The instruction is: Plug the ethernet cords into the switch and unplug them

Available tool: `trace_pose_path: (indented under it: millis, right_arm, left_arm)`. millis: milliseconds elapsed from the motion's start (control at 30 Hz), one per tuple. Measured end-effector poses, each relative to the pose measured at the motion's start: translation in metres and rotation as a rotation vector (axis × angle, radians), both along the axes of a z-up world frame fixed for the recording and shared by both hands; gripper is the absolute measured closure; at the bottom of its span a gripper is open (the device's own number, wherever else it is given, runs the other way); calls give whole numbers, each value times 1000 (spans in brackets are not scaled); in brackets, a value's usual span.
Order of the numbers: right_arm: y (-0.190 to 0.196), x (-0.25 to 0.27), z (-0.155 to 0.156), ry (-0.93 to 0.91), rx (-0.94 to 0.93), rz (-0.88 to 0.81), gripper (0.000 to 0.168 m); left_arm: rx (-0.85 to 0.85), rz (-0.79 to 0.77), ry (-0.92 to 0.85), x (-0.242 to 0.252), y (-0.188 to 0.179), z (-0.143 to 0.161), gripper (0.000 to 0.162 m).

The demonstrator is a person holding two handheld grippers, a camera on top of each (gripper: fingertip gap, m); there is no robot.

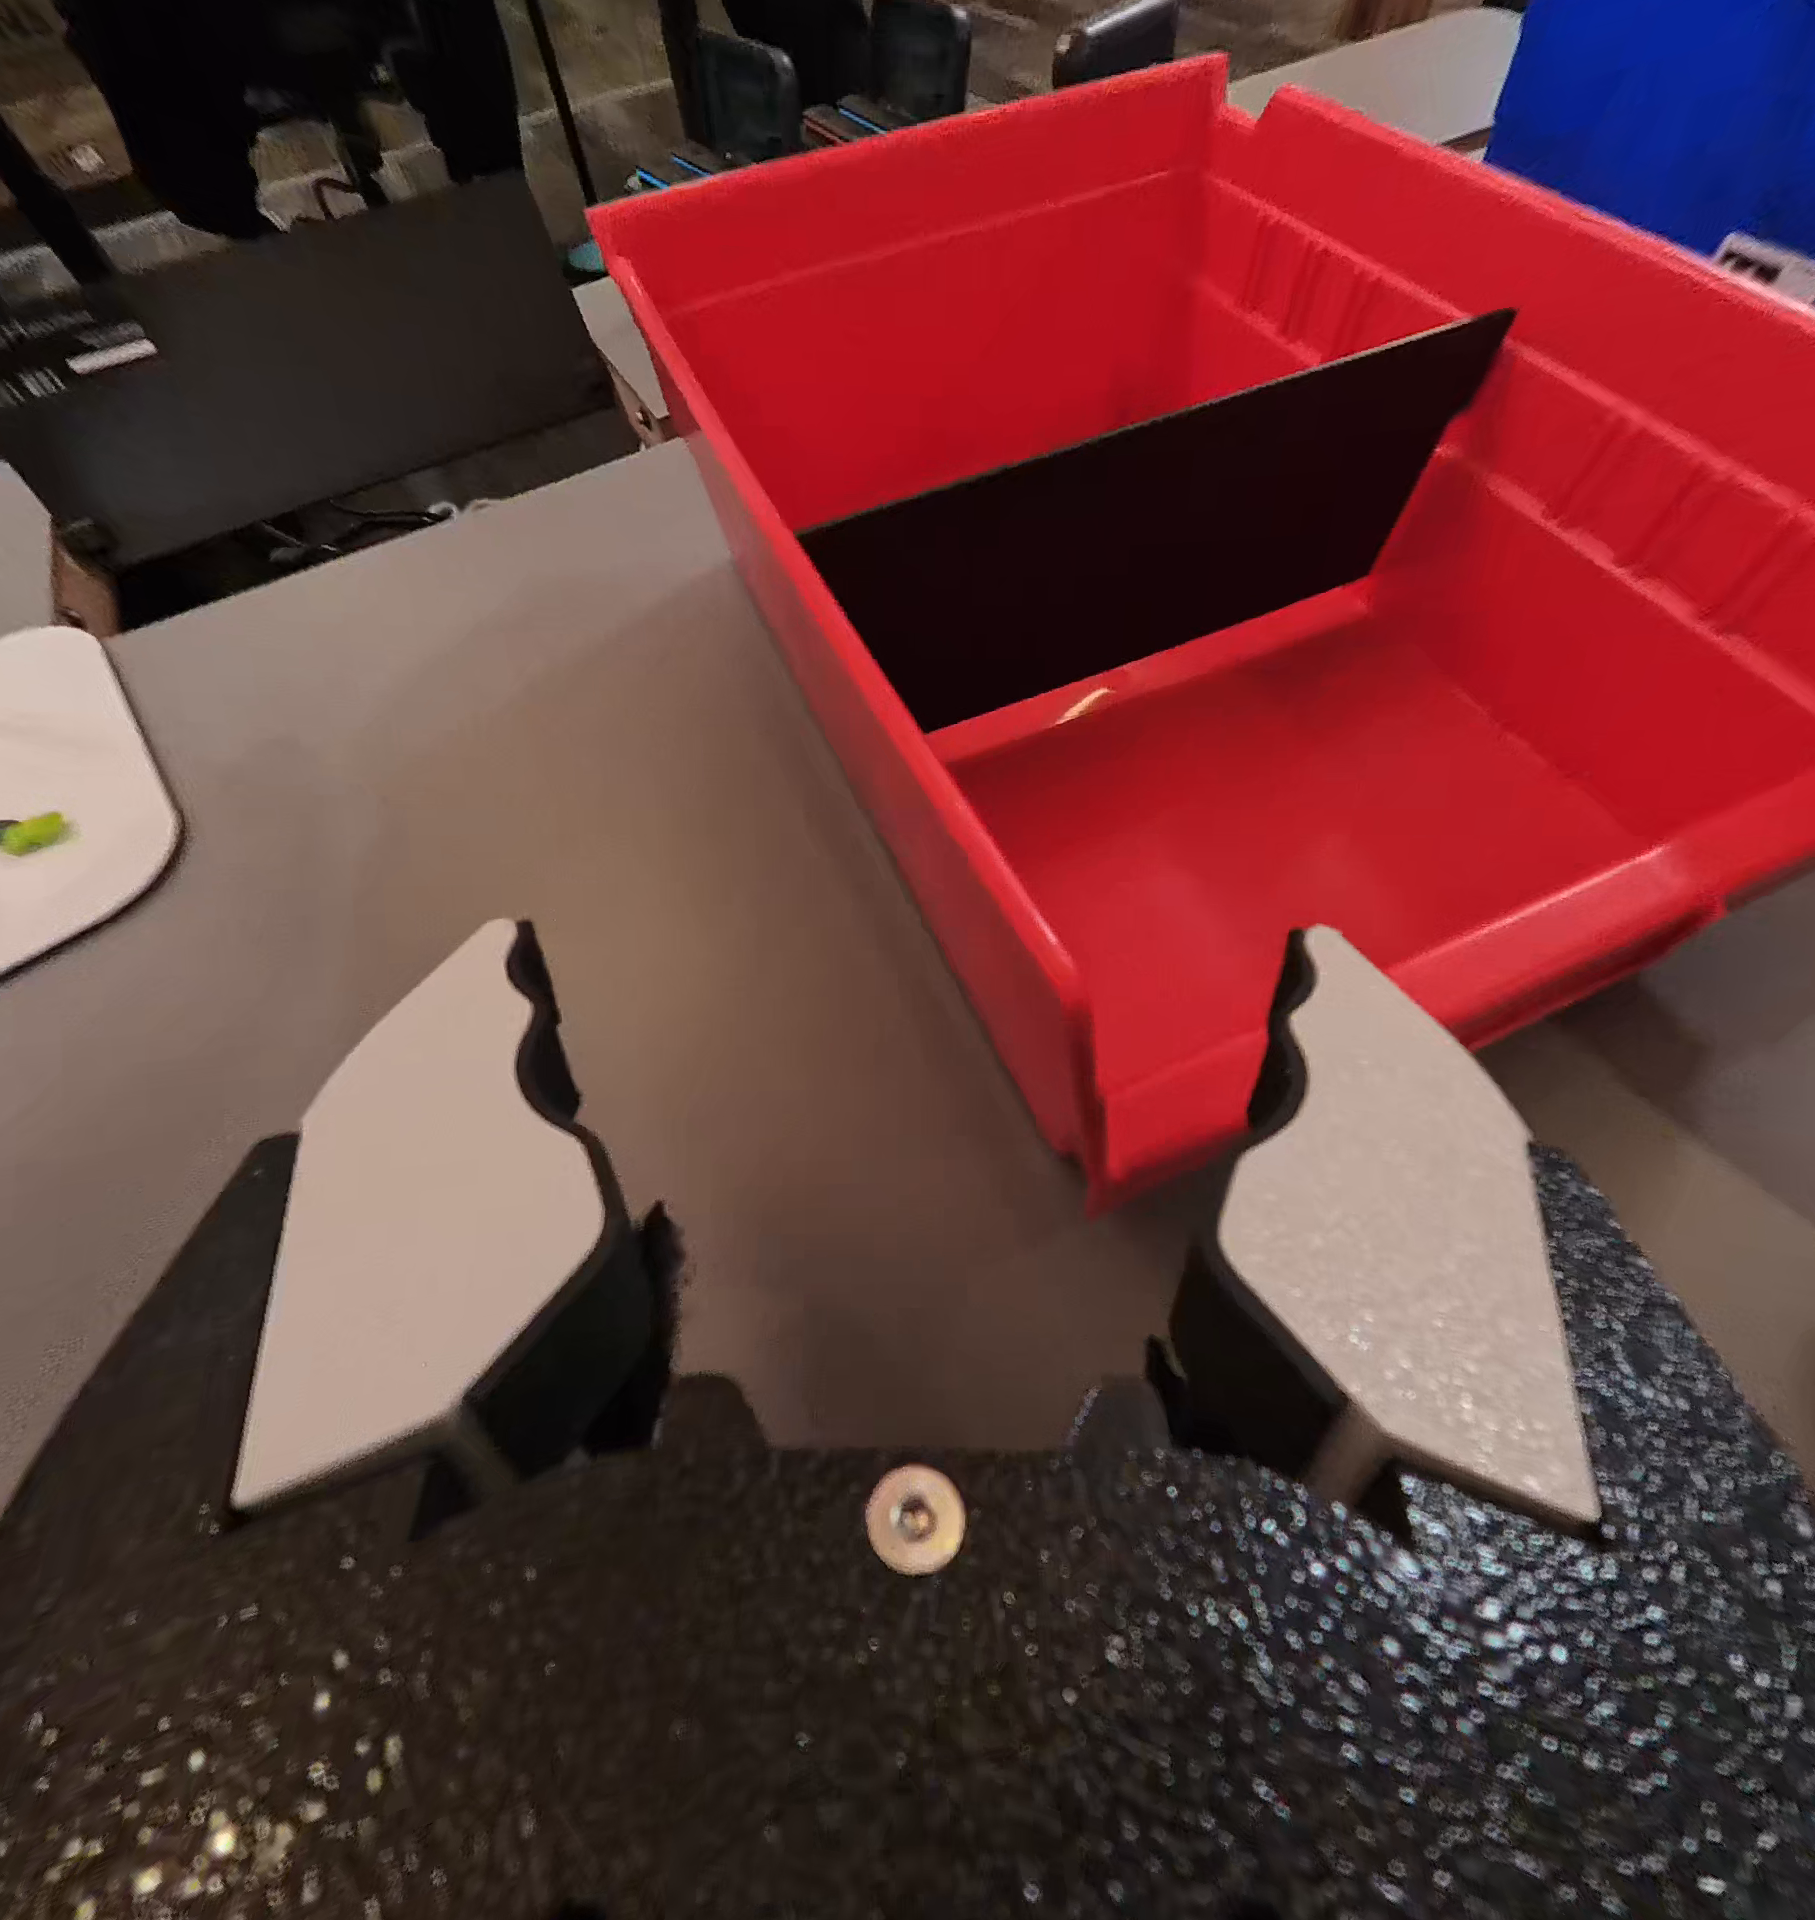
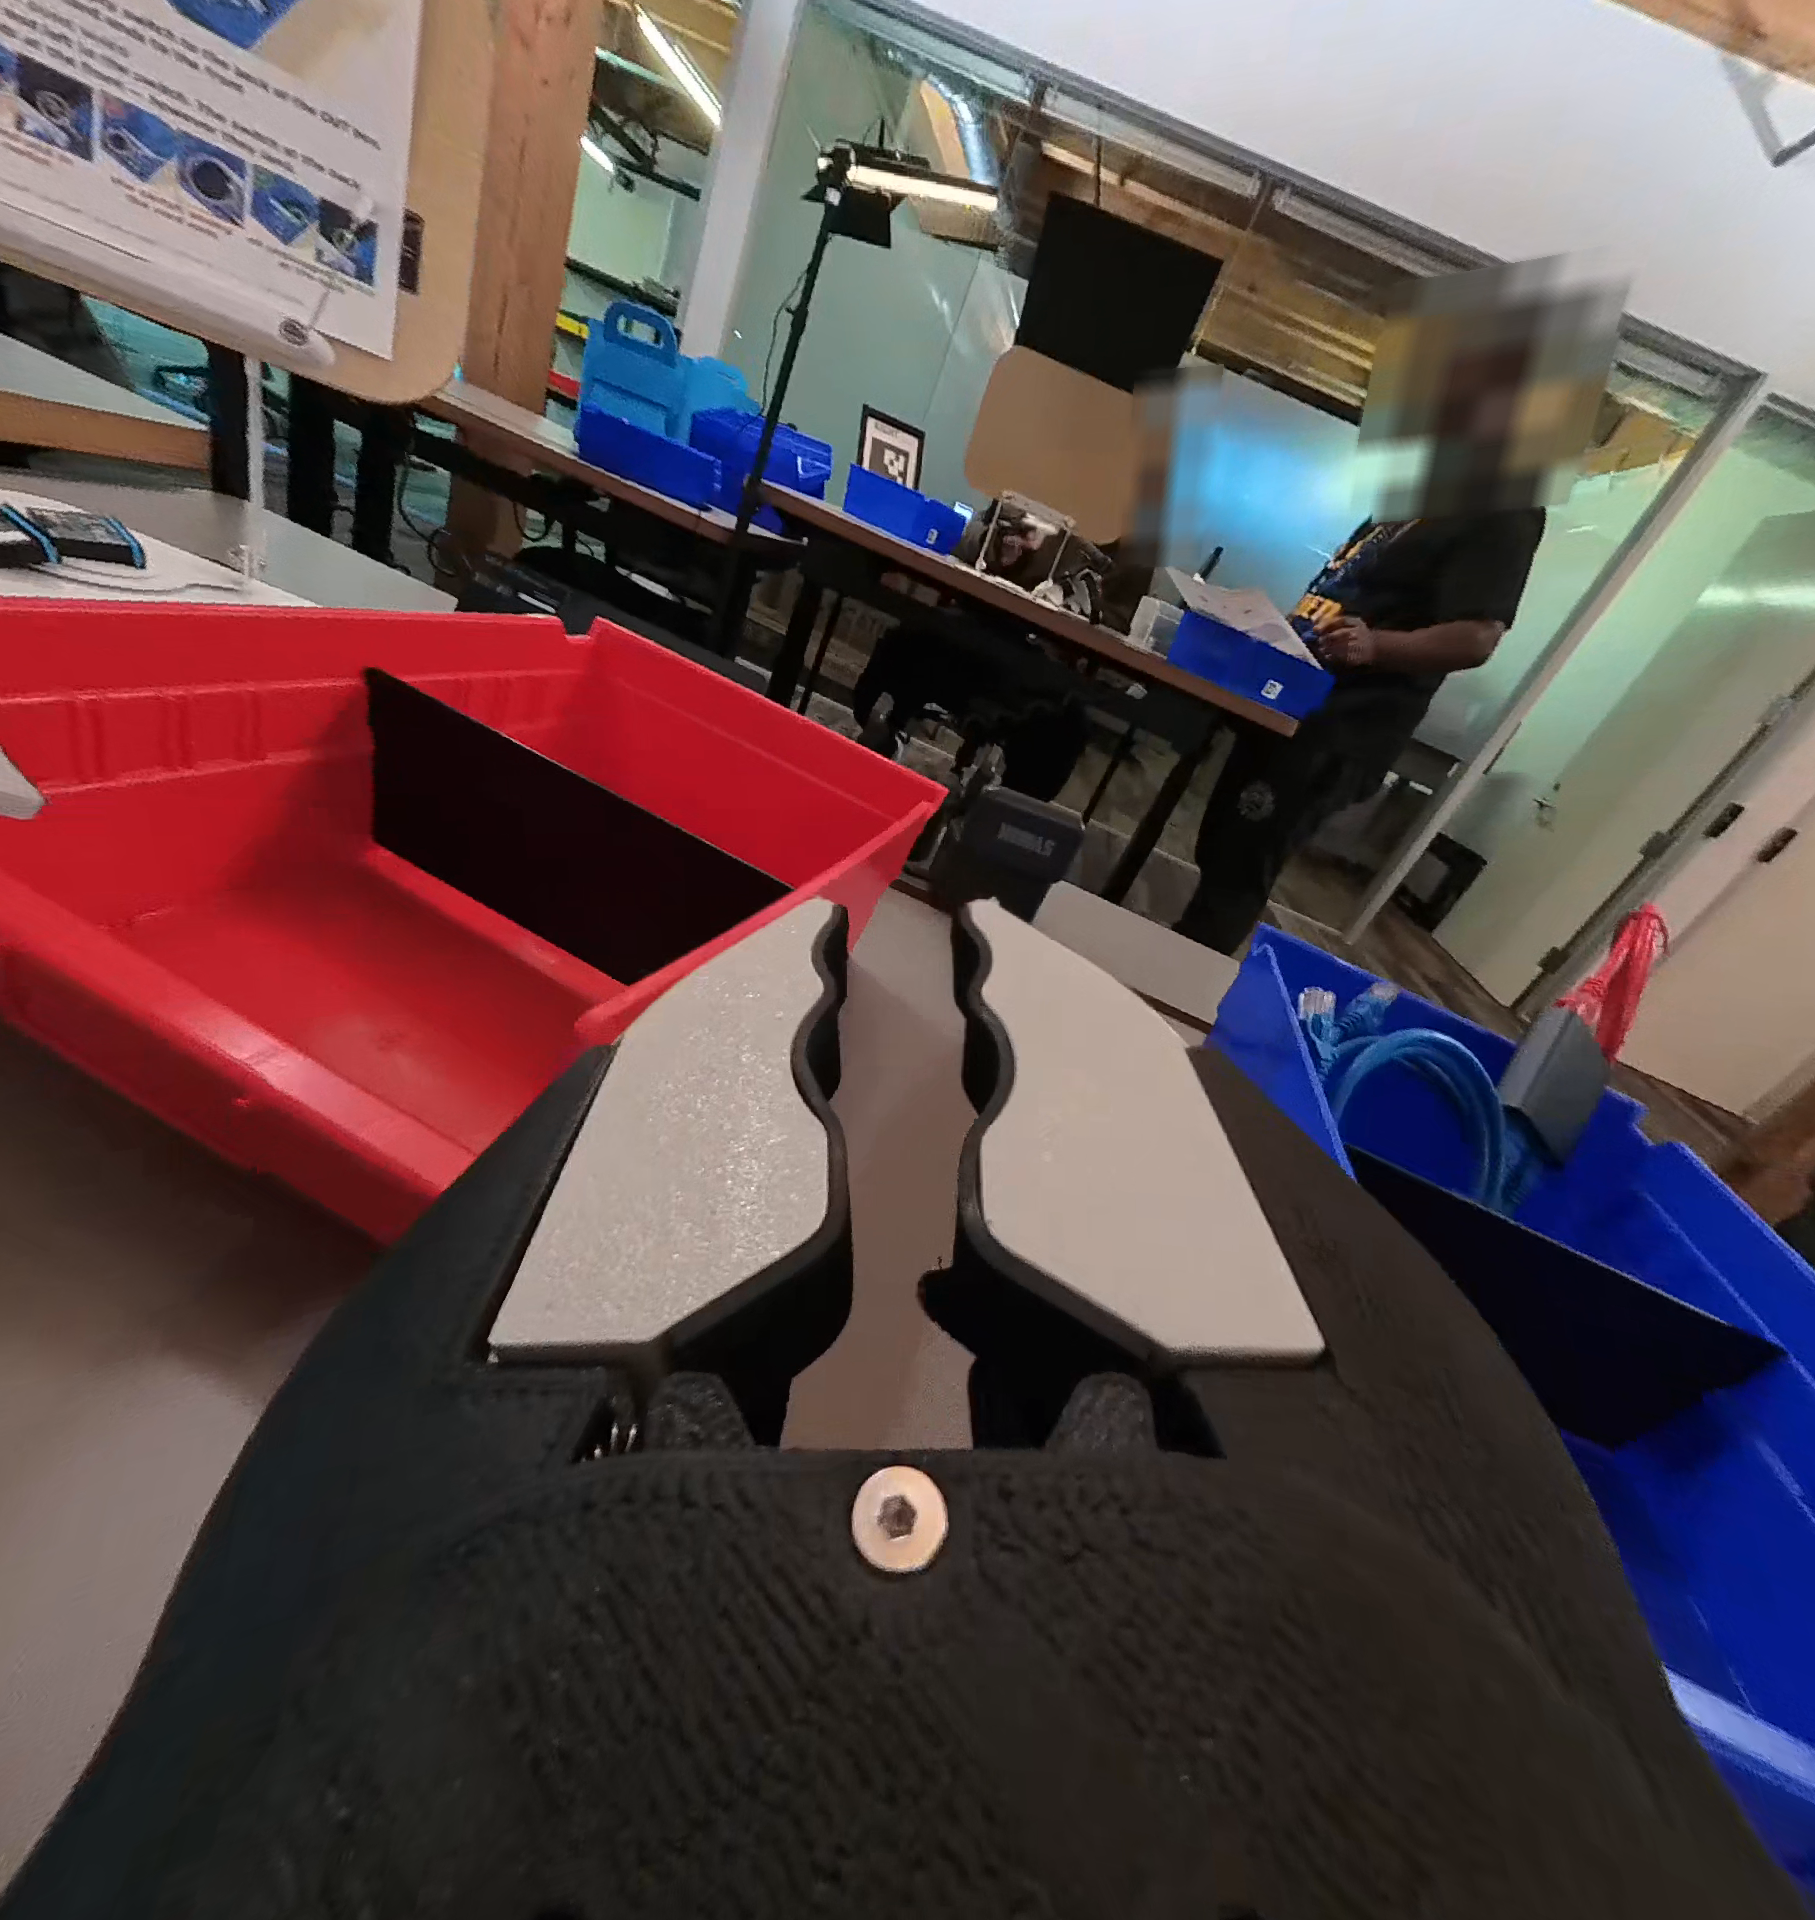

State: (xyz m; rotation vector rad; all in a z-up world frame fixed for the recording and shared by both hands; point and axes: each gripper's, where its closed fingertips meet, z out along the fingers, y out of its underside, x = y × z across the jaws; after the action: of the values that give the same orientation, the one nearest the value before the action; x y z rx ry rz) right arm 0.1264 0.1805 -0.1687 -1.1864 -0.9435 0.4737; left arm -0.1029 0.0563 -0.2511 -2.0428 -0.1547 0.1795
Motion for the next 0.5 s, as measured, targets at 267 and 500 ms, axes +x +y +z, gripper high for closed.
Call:
trace_pose_path:
  millis: [267, 500]
  right_arm:
    - [28, 18, -16, -65, -76, -131, 147]
    - [65, 61, -7, -87, -32, -286, 147]
  left_arm:
    - [129, 61, -11, -3, 17, 14, 56]
    - [61, 108, 41, -12, 20, 3, 68]
